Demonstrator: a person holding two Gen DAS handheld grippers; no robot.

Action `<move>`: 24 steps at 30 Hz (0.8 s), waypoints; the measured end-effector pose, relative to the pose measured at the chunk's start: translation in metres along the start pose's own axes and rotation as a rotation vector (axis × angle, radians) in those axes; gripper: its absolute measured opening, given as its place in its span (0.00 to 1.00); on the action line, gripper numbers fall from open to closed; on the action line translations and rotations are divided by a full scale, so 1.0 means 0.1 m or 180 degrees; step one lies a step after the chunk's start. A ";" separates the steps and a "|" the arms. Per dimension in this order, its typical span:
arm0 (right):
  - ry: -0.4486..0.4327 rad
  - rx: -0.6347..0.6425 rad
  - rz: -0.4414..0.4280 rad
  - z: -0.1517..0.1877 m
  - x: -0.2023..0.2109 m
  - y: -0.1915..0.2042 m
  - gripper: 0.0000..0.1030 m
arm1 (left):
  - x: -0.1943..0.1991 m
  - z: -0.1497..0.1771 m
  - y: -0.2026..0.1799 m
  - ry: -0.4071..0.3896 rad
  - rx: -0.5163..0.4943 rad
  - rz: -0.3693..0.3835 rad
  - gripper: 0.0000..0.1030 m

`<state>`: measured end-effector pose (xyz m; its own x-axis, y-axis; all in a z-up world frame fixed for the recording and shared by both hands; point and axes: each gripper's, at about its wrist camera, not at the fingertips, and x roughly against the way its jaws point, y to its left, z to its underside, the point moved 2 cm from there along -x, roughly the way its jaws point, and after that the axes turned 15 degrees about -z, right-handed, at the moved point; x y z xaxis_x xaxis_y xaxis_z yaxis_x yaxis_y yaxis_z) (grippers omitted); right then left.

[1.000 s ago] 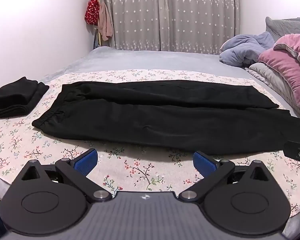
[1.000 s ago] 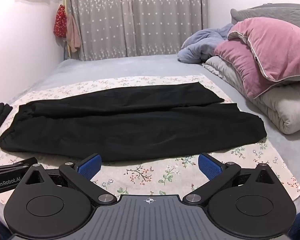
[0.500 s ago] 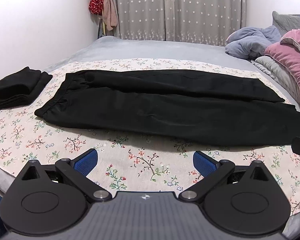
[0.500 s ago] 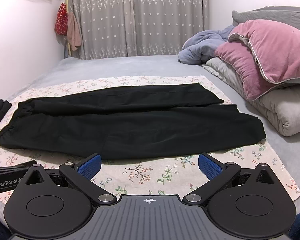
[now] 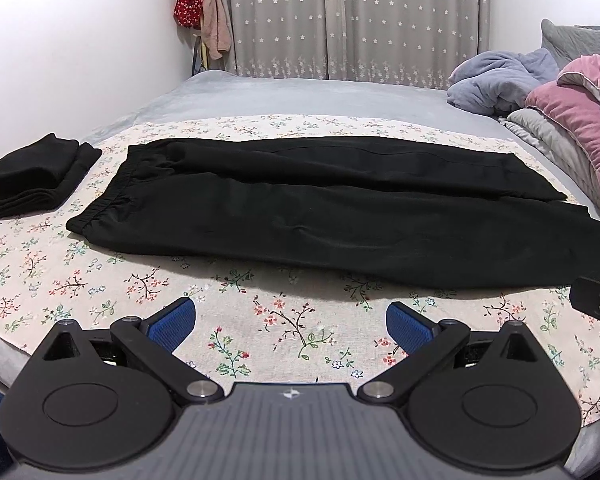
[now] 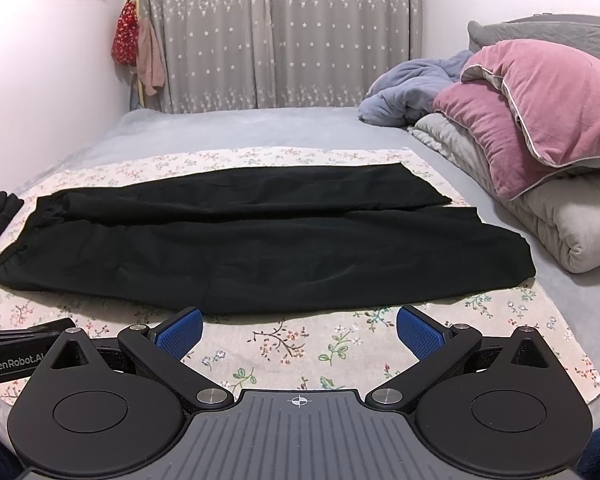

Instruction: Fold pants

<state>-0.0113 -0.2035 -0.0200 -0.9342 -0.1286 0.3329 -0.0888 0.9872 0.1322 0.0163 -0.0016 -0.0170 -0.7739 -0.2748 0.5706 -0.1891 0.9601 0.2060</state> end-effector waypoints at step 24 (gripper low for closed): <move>-0.0035 0.0058 0.0022 0.02 0.01 -0.04 1.00 | -0.03 0.02 0.00 0.0044 0.0024 0.0036 1.00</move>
<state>-0.0122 -0.2073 -0.0219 -0.9385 -0.1207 0.3235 -0.0883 0.9897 0.1129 0.0172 -0.0012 -0.0203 -0.7676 -0.2645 0.5838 -0.1849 0.9635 0.1933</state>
